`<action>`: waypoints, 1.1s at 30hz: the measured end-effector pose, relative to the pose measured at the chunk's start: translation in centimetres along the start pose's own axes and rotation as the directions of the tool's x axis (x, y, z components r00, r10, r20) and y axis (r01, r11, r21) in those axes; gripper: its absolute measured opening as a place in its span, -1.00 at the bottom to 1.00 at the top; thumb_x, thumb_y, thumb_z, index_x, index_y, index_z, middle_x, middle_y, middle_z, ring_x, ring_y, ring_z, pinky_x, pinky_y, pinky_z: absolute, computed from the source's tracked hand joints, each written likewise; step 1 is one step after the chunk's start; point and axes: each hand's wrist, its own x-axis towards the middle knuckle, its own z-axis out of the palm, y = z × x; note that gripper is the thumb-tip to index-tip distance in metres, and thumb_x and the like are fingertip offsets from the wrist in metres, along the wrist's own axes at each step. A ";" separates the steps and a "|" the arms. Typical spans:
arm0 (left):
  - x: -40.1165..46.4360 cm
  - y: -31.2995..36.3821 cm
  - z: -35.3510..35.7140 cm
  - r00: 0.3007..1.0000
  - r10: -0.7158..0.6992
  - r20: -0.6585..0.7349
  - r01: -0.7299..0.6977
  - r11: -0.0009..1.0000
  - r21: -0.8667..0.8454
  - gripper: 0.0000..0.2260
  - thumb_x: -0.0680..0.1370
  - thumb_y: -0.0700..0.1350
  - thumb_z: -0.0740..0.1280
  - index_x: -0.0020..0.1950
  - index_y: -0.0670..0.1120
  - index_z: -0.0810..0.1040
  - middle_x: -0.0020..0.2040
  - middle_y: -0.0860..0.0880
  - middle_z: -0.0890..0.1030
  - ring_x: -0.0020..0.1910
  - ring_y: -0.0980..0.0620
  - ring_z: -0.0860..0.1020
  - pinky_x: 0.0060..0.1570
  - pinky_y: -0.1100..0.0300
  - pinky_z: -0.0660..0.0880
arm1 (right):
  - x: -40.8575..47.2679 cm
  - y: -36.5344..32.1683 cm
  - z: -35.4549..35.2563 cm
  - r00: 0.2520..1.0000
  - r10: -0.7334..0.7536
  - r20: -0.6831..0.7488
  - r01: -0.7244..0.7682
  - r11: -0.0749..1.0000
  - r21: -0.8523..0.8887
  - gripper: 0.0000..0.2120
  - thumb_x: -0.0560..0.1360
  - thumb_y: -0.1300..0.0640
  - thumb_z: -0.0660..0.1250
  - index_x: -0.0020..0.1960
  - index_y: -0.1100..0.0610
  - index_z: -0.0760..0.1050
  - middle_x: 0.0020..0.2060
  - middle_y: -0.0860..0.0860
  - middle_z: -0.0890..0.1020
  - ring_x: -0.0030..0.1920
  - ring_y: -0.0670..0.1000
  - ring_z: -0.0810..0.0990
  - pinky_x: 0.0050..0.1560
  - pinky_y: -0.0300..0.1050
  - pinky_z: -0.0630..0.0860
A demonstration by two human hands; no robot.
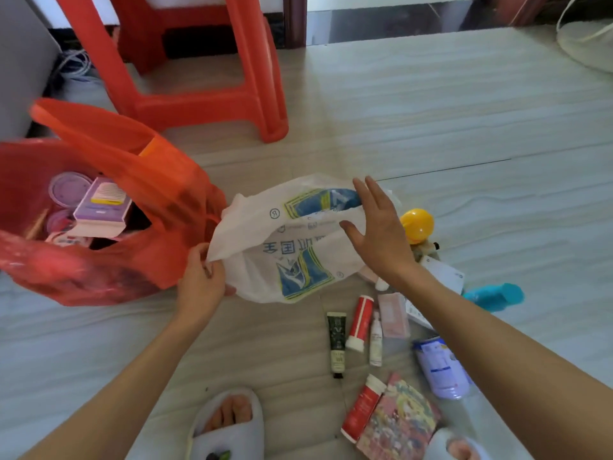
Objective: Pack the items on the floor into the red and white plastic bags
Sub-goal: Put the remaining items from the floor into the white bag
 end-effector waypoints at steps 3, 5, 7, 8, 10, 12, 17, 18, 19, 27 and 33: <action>-1.5 -0.2 0.8 1.000 0.001 -0.011 -0.002 0.988 -0.156 -0.73 0.59 -0.17 0.19 0.28 -0.17 0.31 0.12 -0.10 0.46 -0.06 0.01 0.51 -0.09 0.06 0.55 | -2.0 0.9 -0.5 0.997 0.043 -0.070 -0.037 0.996 0.085 -0.32 0.51 0.13 0.31 0.51 0.11 0.03 0.52 0.05 0.09 0.51 0.01 0.06 0.40 -0.24 0.01; -2.3 -0.7 0.9 1.000 0.006 -0.023 -0.009 0.989 -0.151 -0.69 0.56 -0.19 0.23 0.29 -0.16 0.29 0.13 -0.07 0.45 0.02 0.00 0.49 0.00 0.06 0.49 | -4.0 1.8 -0.6 0.987 0.140 -0.084 -0.124 0.977 0.172 -0.33 0.50 0.15 0.33 0.50 0.13 0.07 0.49 0.07 0.17 0.48 0.02 0.16 0.38 -0.19 0.13; -3.0 -1.3 0.9 0.998 -0.042 -0.044 0.034 0.985 -0.170 -0.63 0.56 -0.16 0.26 0.33 -0.15 0.24 0.15 -0.03 0.42 0.02 0.02 0.49 0.04 0.05 0.47 | -6.3 2.9 -0.1 0.973 0.216 -0.085 -0.193 0.956 0.221 -0.42 0.49 0.17 0.33 0.44 0.17 0.19 0.39 0.12 0.33 0.37 0.06 0.31 0.27 -0.21 0.24; -3.4 -1.8 1.0 0.995 -0.081 -0.060 0.069 0.981 -0.180 -0.60 0.55 -0.13 0.27 0.33 -0.15 0.22 0.16 -0.03 0.41 0.03 0.01 0.49 0.04 0.04 0.47 | -7.6 3.6 0.4 0.966 0.247 -0.081 -0.225 0.951 0.211 -0.48 0.49 0.18 0.33 0.39 0.20 0.26 0.32 0.14 0.40 0.30 0.09 0.38 0.21 -0.21 0.26; -4.5 -2.7 1.3 0.979 -0.168 -0.114 0.150 0.978 -0.147 -0.59 0.54 -0.10 0.30 0.30 -0.16 0.23 0.16 -0.04 0.39 0.05 -0.02 0.48 -0.02 0.05 0.45 | -10.3 4.9 1.7 0.940 0.340 -0.025 -0.332 0.929 0.164 -0.59 0.50 0.16 0.31 0.31 0.21 0.35 0.20 0.15 0.47 0.20 0.11 0.43 0.12 -0.20 0.29; -5.9 -3.7 2.0 0.966 -0.211 -0.149 0.200 0.976 -0.088 -0.65 0.52 -0.16 0.30 0.24 -0.17 0.27 0.12 -0.08 0.39 0.03 -0.03 0.46 -0.07 0.07 0.39 | -12.9 5.8 3.1 0.893 0.446 0.068 -0.451 0.886 0.110 -0.65 0.53 0.11 0.27 0.28 0.18 0.38 0.17 0.13 0.48 0.17 0.09 0.44 0.12 -0.13 0.34; -8.8 -5.9 6.1 0.956 -0.266 0.127 0.235 0.947 0.218 -0.83 0.50 -0.22 0.30 0.04 -0.15 0.37 -0.06 -0.11 0.49 -0.04 -0.13 0.51 -0.13 0.20 0.31 | -16.6 6.8 6.8 0.775 0.606 0.182 -0.622 0.781 0.049 -0.62 0.53 0.06 0.25 0.29 0.19 0.36 0.25 0.16 0.44 0.22 0.16 0.45 0.19 0.01 0.42; -8.9 -6.3 7.3 0.934 -0.275 0.226 0.200 0.931 0.304 -0.82 0.50 -0.18 0.31 0.07 -0.16 0.40 -0.06 -0.10 0.50 -0.03 -0.13 0.51 -0.14 0.21 0.32 | -16.8 6.7 7.6 0.745 0.640 0.188 -0.657 0.753 0.044 -0.61 0.52 0.05 0.25 0.29 0.21 0.37 0.24 0.18 0.45 0.22 0.18 0.44 0.21 0.04 0.41; -9.1 -6.6 8.3 0.908 -0.282 0.310 0.157 0.915 0.371 -0.77 0.50 -0.14 0.32 0.11 -0.17 0.41 -0.04 -0.10 0.51 -0.03 -0.10 0.51 -0.14 0.22 0.33 | -16.9 6.5 8.3 0.716 0.674 0.184 -0.691 0.721 0.047 -0.60 0.52 0.05 0.25 0.28 0.22 0.37 0.22 0.19 0.46 0.21 0.19 0.43 0.21 0.05 0.40; -9.6 -7.1 12.9 0.833 -0.239 0.498 -0.035 0.877 0.479 -0.55 0.47 -0.03 0.37 0.26 -0.17 0.32 0.01 -0.09 0.49 -0.04 -0.02 0.48 -0.13 0.24 0.33 | -15.0 4.6 10.4 0.571 0.804 0.168 -0.821 0.558 0.121 -0.40 0.42 -0.07 0.38 0.30 0.23 0.28 0.23 0.20 0.44 0.25 0.21 0.41 0.19 0.03 0.36; -9.2 -7.2 15.3 0.846 -0.197 0.496 -0.174 0.777 0.605 -0.57 0.44 0.12 0.34 0.13 -0.15 0.39 0.10 -0.15 0.50 0.09 -0.14 0.50 -0.01 0.06 0.43 | -13.4 5.3 10.9 0.477 0.857 0.197 -0.879 0.468 0.092 -0.40 0.40 -0.04 0.38 0.25 0.31 0.30 0.21 0.24 0.44 0.24 0.25 0.42 0.19 0.04 0.36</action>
